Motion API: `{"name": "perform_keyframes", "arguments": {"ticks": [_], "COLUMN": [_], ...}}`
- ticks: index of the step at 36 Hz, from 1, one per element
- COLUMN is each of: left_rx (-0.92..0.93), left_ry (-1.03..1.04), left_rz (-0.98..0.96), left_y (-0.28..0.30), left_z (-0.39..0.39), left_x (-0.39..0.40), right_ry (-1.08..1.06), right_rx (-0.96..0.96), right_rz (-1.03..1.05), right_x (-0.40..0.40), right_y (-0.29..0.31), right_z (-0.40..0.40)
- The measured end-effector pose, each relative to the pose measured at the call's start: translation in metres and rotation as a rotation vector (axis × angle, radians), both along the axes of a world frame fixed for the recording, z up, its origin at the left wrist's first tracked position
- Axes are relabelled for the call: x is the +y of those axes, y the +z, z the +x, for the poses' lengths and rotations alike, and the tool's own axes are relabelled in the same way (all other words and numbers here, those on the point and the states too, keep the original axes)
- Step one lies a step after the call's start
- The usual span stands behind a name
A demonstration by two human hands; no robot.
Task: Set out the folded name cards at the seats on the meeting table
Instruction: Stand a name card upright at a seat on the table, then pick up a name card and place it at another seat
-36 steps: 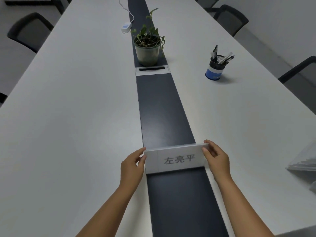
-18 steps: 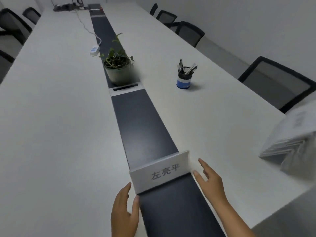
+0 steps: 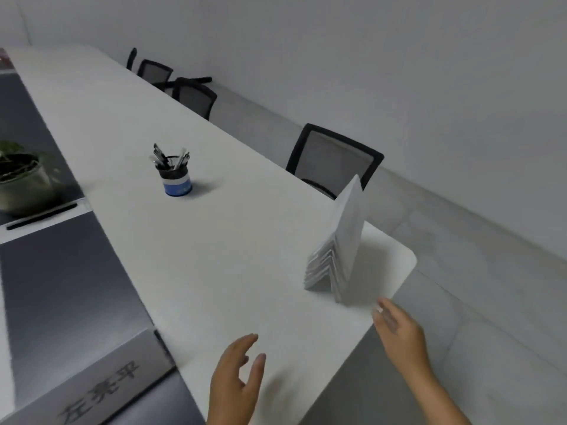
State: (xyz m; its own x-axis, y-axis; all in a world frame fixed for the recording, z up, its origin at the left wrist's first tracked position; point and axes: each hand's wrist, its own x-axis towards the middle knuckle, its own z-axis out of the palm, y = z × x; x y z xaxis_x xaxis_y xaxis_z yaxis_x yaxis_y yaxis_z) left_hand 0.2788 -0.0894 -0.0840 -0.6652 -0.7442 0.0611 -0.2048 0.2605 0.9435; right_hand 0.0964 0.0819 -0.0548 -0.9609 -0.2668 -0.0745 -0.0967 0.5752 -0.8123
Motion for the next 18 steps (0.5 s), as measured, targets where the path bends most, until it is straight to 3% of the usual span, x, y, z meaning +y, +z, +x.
{"name": "perform_keyframes", "arguments": {"ticks": [7, 13, 18], "left_rx": [-0.009, -0.068, -0.129], "left_ry": [0.162, 0.237, 0.306], "left_rz": [0.104, 0.212, 0.268], "left_y": [0.039, 0.044, 0.035], "left_z": [-0.118, -0.174, -0.202], "left_x": [0.044, 0.051, 0.056], "right_ry": [0.255, 0.343, 0.564], "right_rx": [0.100, 0.006, -0.063], "right_rz": [-0.044, -0.180, -0.120], "right_x": [-0.017, -0.056, -0.084], "right_y": [0.028, 0.033, 0.041], "right_z": [-0.111, -0.182, -0.229]}}
